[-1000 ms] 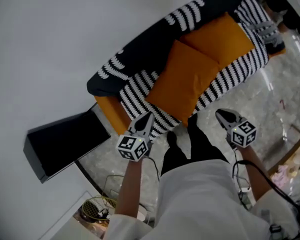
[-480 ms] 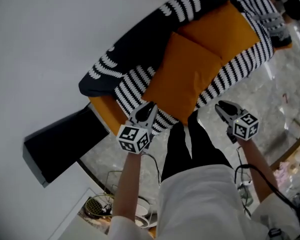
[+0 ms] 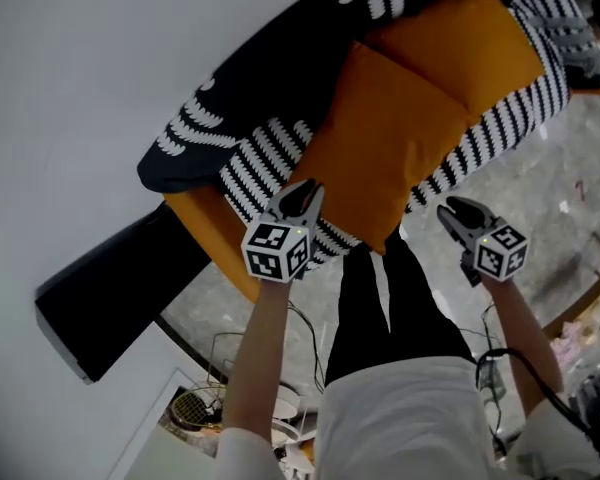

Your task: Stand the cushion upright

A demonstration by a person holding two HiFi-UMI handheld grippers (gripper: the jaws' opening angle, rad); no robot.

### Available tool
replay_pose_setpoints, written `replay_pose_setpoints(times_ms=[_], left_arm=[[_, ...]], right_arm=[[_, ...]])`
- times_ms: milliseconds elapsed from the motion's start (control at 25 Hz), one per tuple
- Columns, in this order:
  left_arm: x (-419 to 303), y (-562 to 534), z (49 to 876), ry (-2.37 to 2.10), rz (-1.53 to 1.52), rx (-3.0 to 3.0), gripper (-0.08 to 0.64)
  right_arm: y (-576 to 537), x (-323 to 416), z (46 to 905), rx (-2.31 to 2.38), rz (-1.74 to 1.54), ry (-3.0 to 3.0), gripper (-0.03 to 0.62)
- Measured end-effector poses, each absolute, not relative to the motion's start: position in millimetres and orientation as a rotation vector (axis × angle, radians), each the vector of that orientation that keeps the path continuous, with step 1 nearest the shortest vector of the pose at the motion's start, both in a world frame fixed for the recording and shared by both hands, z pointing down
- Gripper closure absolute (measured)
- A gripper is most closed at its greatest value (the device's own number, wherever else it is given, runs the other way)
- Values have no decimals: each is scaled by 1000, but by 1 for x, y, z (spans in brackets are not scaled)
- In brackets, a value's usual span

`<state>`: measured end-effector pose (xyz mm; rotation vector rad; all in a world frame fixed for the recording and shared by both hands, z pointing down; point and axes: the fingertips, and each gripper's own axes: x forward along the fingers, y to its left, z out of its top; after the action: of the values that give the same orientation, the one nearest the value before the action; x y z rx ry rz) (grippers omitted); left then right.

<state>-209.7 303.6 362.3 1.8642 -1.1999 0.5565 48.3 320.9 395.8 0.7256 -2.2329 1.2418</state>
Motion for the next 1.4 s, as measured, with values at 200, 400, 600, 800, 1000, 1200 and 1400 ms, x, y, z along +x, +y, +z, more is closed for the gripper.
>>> replay_pose_setpoints(times_ms=[200, 400, 600, 800, 1000, 1200, 1400], left_arm=[[-219, 295, 392, -1162, 600, 1854, 483], [-219, 280, 421, -1113, 632, 1870, 456], [-223, 268, 454, -1067, 703, 1857, 424], [-232, 267, 494, -994, 777, 1806, 399], [-236, 257, 529, -920, 819, 1789, 358], [-226, 252, 555, -863, 850, 1743, 265], [-226, 251, 580, -758, 818, 1678, 161]], right_arm=[[315, 32, 420, 743, 1257, -2220, 437], [307, 26, 448, 770, 1271, -2200, 422], [298, 25, 476, 818, 1297, -2161, 409], [298, 32, 508, 940, 1413, -2068, 348], [297, 40, 536, 1042, 1494, -1993, 313], [308, 47, 558, 1023, 1510, -1961, 289], [308, 58, 575, 1102, 1626, -1882, 235]])
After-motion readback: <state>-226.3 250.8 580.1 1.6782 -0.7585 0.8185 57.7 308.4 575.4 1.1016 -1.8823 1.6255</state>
